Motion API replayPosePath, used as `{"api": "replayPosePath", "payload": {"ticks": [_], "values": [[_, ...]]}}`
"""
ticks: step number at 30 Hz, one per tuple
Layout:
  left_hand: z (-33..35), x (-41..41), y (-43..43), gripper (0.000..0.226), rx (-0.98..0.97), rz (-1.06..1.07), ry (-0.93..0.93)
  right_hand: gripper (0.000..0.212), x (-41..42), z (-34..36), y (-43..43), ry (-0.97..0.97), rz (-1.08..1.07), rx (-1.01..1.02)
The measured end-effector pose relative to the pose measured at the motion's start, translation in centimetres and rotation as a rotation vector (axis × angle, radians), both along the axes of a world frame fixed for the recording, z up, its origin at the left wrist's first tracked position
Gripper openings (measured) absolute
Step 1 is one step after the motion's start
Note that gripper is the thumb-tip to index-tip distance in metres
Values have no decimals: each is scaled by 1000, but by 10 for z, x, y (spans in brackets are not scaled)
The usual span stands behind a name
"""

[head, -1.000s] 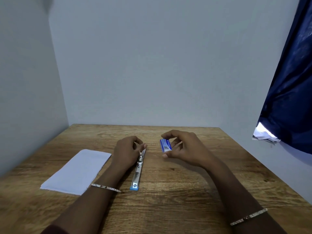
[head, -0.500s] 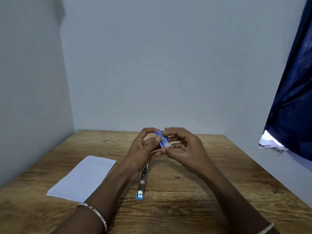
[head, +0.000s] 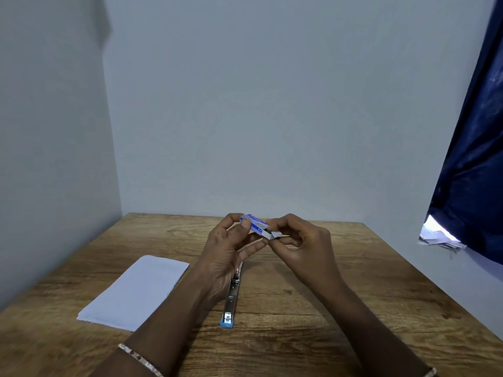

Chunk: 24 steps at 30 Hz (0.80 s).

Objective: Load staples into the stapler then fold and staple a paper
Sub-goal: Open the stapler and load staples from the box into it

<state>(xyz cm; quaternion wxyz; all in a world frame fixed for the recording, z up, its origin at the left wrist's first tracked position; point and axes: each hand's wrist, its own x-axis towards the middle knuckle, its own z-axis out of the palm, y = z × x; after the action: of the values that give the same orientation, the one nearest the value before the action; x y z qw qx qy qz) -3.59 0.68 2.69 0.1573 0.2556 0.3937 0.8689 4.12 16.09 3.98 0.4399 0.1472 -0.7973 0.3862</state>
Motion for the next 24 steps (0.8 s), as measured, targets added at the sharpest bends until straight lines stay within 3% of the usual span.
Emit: {"api": "replayPosePath", "payload": {"ticks": [14,20,24], "values": [[2,-6,-4,17,70,5,-20,21,1,1,4,64,-57,69],[1,-7,-4,12,57,42,30,20,2,0,5,-76,40,-18],[-1,-8,-4,16,57,48,48,8,4,2,3,-134,68,-99]]}}
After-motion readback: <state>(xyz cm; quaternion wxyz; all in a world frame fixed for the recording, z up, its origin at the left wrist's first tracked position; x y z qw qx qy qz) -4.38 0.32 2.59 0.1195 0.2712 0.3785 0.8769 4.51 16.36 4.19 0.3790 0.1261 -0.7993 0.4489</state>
